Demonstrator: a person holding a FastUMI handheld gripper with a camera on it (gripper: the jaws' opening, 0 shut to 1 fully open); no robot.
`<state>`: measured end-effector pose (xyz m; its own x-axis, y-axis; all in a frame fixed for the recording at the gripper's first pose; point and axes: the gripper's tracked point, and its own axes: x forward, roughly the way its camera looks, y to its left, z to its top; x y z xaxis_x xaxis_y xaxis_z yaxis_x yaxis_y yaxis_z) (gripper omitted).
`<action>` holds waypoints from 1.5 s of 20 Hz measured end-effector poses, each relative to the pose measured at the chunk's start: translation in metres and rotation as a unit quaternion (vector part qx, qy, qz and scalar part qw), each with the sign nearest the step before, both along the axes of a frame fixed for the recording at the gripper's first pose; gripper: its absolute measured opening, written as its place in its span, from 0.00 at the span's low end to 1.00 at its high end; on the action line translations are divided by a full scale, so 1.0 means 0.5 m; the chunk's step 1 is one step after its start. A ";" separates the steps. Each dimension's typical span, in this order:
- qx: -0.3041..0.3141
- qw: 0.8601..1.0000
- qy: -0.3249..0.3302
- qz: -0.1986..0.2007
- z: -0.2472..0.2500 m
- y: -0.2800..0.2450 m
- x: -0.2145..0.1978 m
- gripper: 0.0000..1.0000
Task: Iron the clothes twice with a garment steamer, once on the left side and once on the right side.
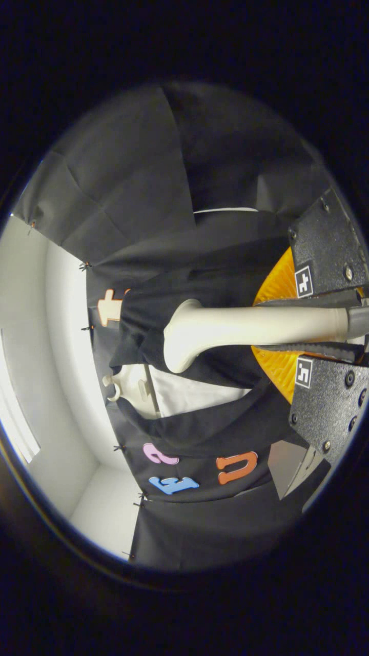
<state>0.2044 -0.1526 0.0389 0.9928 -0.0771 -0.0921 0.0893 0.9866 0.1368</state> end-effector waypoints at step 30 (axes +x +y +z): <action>0.012 0.991 0.135 -0.021 -0.302 0.016 -0.154 0.29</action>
<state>0.1274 -0.1444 -0.1119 0.9278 -0.1133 -0.3556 0.1674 0.9779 0.1251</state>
